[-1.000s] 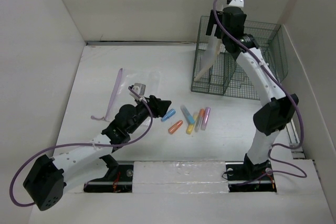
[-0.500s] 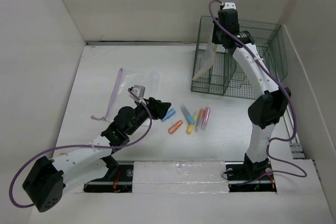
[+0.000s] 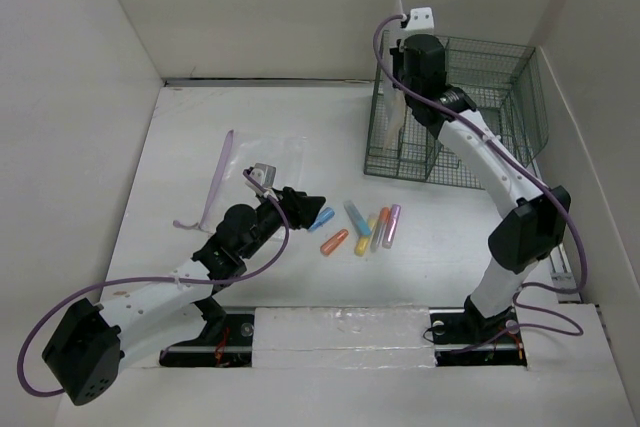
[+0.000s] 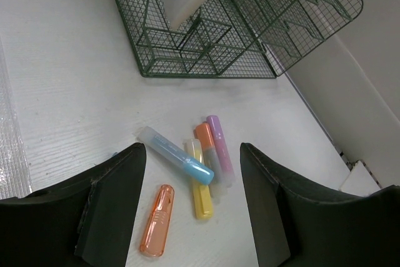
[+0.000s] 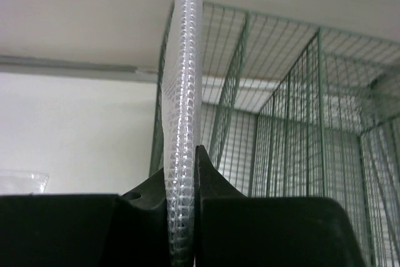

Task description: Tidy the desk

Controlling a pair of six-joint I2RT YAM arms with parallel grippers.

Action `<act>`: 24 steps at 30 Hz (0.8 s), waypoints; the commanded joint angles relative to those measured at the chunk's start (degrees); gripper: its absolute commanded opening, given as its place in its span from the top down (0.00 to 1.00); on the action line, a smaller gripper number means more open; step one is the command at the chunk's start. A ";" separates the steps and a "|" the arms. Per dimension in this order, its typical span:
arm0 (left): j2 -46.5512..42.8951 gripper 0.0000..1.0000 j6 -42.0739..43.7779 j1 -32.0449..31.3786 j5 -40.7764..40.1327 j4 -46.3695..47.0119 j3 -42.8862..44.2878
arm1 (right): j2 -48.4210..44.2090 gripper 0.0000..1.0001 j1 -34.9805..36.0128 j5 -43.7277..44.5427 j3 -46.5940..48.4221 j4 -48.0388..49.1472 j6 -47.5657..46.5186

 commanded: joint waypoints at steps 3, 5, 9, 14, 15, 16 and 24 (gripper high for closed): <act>-0.58 0.43 -0.10 -0.31 0.46 3.34 -0.32 | -3.28 1.00 0.27 3.71 -0.55 16.21 -8.37; -0.41 0.43 -0.01 -0.31 0.46 3.43 -0.24 | -3.02 1.00 0.27 3.45 -0.64 18.68 -8.91; -0.49 0.43 -0.01 -0.31 0.29 3.34 -0.33 | -2.93 1.00 -0.34 3.62 -2.48 21.93 -8.21; -0.49 0.43 0.07 -0.31 0.11 3.34 -0.41 | -3.64 1.00 -0.34 3.62 -8.62 27.03 -6.63; -0.41 0.43 0.08 -0.31 0.11 3.34 -0.33 | -3.55 1.00 -0.86 3.45 -8.98 26.95 -5.93; -0.32 0.43 0.08 -0.31 0.11 3.34 -0.41 | -3.63 1.00 -0.87 2.58 -9.51 26.95 -5.22; -0.32 0.43 -0.01 -0.31 0.11 3.34 -0.33 | -4.86 1.00 -2.01 -0.68 -13.29 24.49 2.51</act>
